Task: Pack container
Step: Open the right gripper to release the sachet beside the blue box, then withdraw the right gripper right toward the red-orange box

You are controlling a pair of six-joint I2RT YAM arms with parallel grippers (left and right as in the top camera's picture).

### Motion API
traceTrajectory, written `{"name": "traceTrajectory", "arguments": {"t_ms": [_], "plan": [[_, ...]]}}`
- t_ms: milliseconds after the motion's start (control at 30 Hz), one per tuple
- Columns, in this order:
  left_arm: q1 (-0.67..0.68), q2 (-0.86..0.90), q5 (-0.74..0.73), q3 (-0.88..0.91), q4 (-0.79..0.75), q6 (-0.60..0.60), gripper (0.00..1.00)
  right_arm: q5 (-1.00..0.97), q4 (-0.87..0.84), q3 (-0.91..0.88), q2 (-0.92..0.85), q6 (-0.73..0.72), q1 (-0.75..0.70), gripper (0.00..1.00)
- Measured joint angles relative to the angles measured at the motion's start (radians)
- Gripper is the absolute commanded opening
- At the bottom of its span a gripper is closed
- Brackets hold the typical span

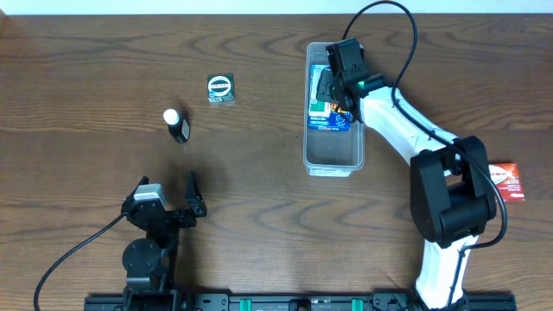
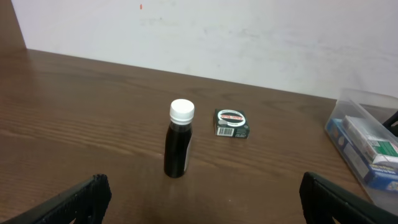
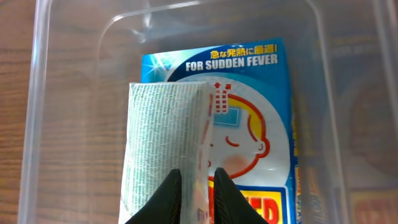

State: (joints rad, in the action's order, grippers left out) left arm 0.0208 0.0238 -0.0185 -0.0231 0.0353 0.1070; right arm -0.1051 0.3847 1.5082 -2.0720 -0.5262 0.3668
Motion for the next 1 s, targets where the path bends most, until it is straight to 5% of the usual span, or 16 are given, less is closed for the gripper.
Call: {"name": "traceTrajectory", "arguments": {"t_ms": [667, 733, 900, 1000], "plan": [[0.000, 0.000, 0.000, 0.000, 0.000, 0.000, 0.98, 0.013, 0.129, 0.151, -0.029, 0.029, -0.015, 0.18], [0.000, 0.000, 0.000, 0.000, 0.000, 0.000, 0.98, 0.019, 0.177, 0.201, -0.028, 0.034, -0.017, 0.29], [0.000, 0.000, 0.000, 0.000, 0.000, 0.000, 0.98, 0.026, 0.330, 0.330, -0.017, 0.040, -0.023, 0.80], [0.000, 0.000, 0.000, 0.000, 0.000, 0.000, 0.98, 0.029, 0.421, 0.385, 0.021, 0.042, -0.033, 0.85]]}}
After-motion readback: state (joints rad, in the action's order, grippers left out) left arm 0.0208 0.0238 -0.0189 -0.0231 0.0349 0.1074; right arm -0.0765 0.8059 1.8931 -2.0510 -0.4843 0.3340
